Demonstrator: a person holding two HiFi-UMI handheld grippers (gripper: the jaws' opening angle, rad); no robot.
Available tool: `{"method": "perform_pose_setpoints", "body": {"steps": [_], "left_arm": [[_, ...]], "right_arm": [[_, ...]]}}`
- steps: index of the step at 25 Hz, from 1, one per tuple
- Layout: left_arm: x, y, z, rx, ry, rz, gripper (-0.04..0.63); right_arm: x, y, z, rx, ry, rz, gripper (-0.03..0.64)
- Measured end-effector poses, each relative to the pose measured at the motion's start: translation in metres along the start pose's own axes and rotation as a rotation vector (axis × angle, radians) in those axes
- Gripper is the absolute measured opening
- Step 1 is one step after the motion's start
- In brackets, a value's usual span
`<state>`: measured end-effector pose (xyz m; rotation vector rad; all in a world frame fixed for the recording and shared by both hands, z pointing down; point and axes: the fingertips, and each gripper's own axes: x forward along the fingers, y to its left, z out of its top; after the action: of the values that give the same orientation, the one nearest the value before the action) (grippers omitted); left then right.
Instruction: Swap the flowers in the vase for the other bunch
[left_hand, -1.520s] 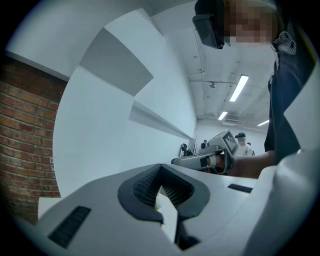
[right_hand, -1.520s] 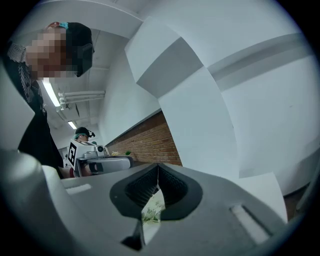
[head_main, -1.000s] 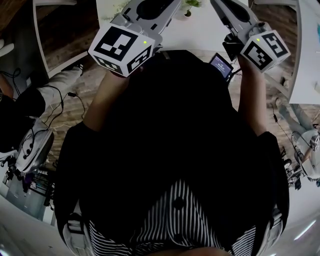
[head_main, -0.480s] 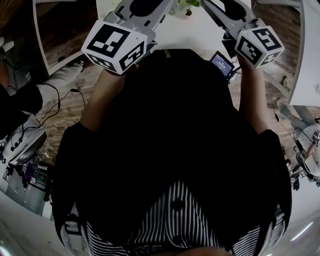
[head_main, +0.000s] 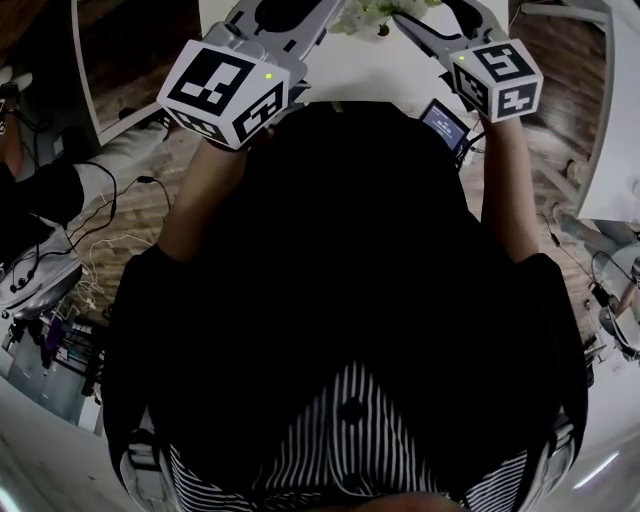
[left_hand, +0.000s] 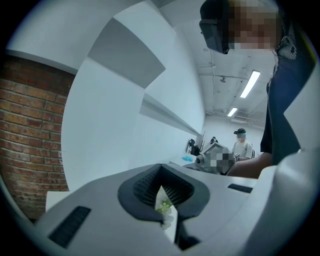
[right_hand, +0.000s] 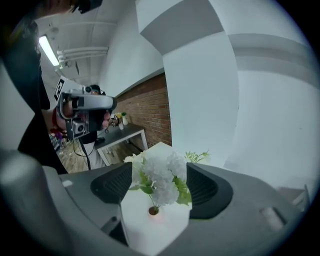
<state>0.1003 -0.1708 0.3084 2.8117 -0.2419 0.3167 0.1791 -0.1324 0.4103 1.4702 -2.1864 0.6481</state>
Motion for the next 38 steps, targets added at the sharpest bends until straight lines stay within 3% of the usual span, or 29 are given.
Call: {"method": "perform_pose_setpoints", "body": {"steps": [10, 19, 24, 32, 38], "left_arm": [[-0.007, 0.007, -0.011, 0.006, 0.010, 0.028, 0.006], [-0.002, -0.006, -0.007, 0.008, 0.003, 0.057, 0.006], [0.001, -0.010, -0.016, -0.005, 0.000, 0.079, 0.006], [-0.007, -0.012, -0.007, -0.008, -0.013, 0.086, 0.006], [-0.014, -0.002, -0.008, -0.021, -0.013, 0.090, 0.006]], "right_arm": [[0.009, -0.006, -0.011, -0.095, 0.075, -0.054, 0.400], [0.005, -0.027, -0.040, 0.208, 0.102, 0.017, 0.434], [0.010, -0.027, -0.066, 0.299, 0.159, 0.072, 0.428], [0.007, -0.014, -0.062, 0.296, 0.202, 0.156, 0.165], [0.010, -0.013, -0.057, 0.254, 0.227, 0.129, 0.093]]}}
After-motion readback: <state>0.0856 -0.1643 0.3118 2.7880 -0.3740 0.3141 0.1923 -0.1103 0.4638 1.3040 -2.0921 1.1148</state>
